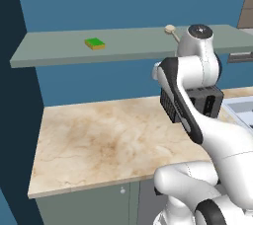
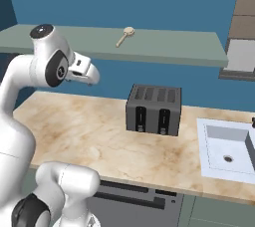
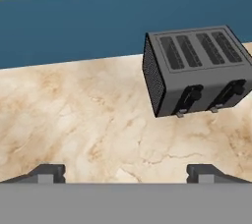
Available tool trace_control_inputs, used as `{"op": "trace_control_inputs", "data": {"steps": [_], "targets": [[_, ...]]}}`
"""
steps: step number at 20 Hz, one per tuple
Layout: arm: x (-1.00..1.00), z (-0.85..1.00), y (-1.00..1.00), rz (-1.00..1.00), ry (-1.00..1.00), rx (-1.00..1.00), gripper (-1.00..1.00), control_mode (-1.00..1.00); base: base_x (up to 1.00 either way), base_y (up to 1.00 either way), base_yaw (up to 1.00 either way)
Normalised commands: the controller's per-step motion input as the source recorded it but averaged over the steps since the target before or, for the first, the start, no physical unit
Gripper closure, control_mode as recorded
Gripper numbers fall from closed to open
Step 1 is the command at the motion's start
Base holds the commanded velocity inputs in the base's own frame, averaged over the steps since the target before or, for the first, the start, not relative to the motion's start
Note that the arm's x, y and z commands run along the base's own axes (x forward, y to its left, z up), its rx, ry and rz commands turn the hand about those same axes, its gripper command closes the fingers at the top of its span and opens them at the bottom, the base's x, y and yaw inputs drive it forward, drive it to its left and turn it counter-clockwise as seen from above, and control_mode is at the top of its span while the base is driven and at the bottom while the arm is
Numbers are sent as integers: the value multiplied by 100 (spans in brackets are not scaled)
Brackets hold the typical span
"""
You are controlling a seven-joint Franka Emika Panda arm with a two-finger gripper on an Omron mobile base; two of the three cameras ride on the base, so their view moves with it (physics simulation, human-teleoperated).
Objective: Locate and retrieve the sponge and dish brush from the cabinet. Place them next to the sink.
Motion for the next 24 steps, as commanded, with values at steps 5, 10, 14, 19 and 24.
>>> {"op": "trace_control_inputs", "data": {"steps": [5, 10, 14, 19, 24], "targets": [[-4, 37, 0, -6, -24, -1, -100, -100, 0, 0, 0], [0, 42, -2, -2, -26, 0, -100, -100, 0, 0, 0], [0, 41, -15, 1, -15, -2, -100, -100, 0, 0, 0], [0, 48, -17, 2, -3, -3, -100, -100, 0, 0, 0], [4, 50, -14, 0, 0, -4, -100, -100, 0, 0, 0]]}}
